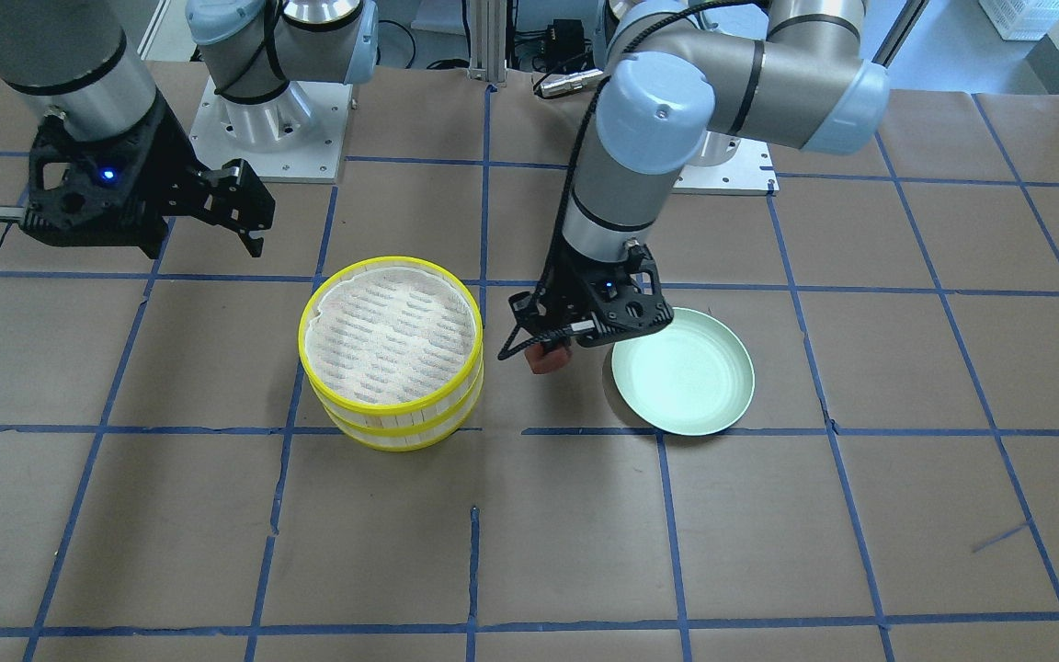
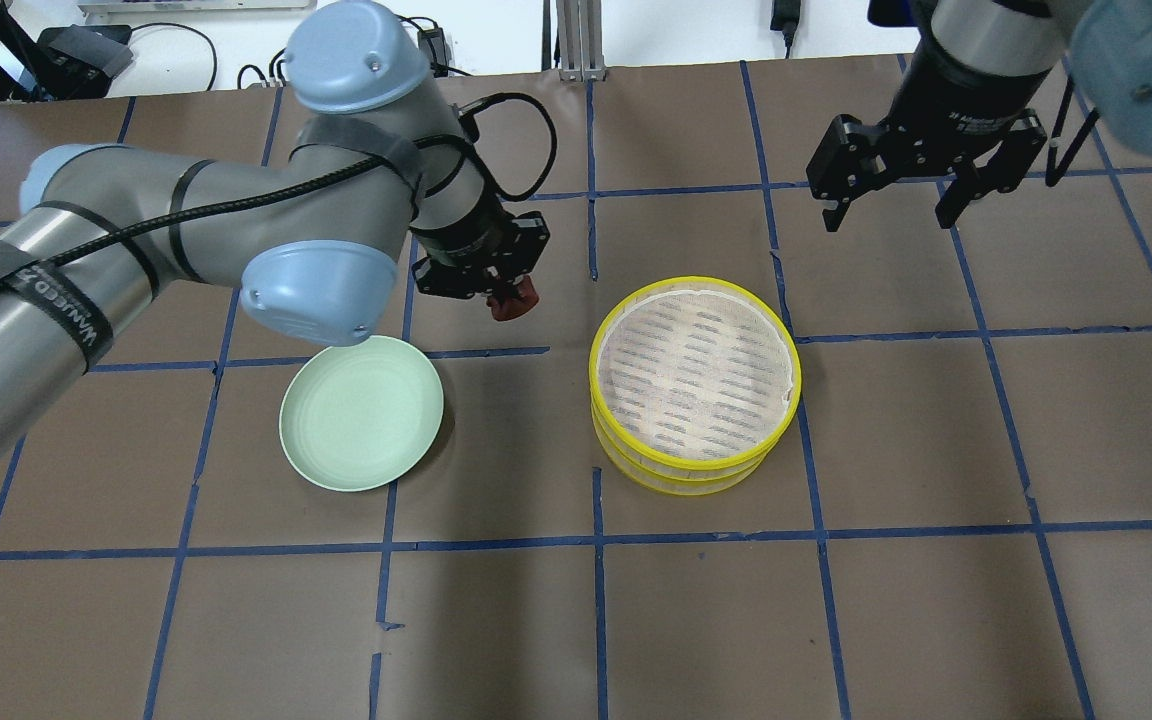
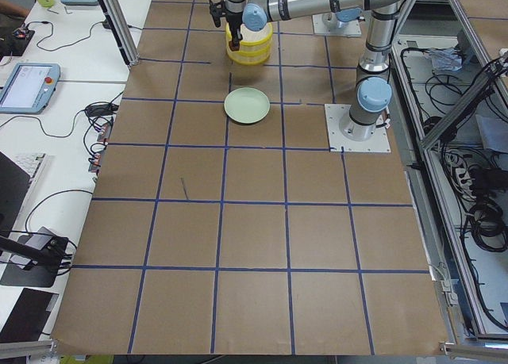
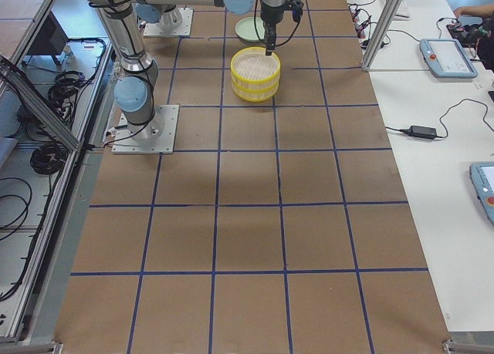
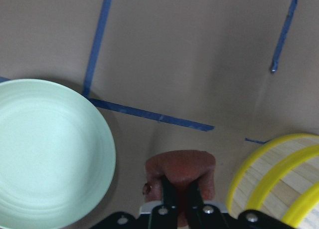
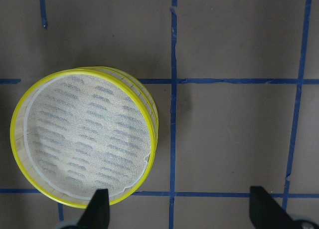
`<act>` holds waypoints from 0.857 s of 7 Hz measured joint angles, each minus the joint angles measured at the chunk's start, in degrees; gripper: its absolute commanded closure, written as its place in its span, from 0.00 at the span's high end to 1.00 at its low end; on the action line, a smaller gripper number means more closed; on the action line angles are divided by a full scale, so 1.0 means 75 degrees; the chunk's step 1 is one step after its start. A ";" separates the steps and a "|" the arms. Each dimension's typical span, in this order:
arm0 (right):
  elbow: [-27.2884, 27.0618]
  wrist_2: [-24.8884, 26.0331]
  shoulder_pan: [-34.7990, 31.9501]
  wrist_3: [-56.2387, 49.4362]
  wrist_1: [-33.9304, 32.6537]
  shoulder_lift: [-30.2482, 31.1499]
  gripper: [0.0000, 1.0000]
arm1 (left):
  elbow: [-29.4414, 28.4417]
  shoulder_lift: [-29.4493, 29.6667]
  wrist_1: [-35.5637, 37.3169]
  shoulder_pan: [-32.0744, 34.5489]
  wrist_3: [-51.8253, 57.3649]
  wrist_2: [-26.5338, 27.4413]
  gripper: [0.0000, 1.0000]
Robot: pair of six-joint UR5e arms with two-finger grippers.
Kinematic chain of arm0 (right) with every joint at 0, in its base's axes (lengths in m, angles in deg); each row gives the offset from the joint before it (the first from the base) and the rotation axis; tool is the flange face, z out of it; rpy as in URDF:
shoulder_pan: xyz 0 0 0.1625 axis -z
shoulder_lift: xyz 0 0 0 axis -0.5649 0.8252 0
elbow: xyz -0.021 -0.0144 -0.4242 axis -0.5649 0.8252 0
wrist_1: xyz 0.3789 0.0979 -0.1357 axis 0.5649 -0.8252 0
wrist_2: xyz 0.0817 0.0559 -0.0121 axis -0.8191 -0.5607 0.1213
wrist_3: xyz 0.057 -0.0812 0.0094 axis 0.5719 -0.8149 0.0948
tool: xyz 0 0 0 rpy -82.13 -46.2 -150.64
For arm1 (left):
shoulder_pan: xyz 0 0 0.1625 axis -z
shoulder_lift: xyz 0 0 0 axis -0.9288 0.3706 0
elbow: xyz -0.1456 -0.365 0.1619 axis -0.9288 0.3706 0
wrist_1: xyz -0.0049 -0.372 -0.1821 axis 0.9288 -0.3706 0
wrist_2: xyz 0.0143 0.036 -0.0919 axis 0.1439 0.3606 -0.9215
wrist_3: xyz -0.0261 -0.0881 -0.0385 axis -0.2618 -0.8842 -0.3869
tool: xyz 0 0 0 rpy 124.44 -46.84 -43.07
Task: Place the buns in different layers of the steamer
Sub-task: 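Carry the brown bun over the top tier while the right gripper withdraws, then lower the brown bun onto the top tier and open the left gripper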
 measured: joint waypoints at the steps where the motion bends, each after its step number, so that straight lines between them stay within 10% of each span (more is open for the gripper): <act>1: 0.0041 0.0019 0.0039 0.0169 0.0246 0.0046 1.00 | -0.0189 0.0150 0.0127 0.0450 -0.0762 -0.0188 0.03; 2: 0.0017 0.0019 0.0040 0.0280 0.0330 0.0075 1.00 | -0.0284 0.0397 0.0574 0.0847 -0.1466 -0.0472 0.06; 3: -0.0001 0.0018 0.0035 0.0328 0.0345 0.0066 1.00 | -0.0321 0.0694 0.1217 0.1168 -0.2074 -0.0686 0.58; 4: -0.0011 0.0031 0.0034 0.0341 0.0333 0.0051 1.00 | -0.0332 0.0945 0.1701 0.1374 -0.2434 -0.0776 0.79; 6: -0.0021 0.0050 0.0065 0.0309 0.0333 0.0030 1.00 | -0.0353 0.1103 0.1983 0.1493 -0.2568 -0.0771 1.00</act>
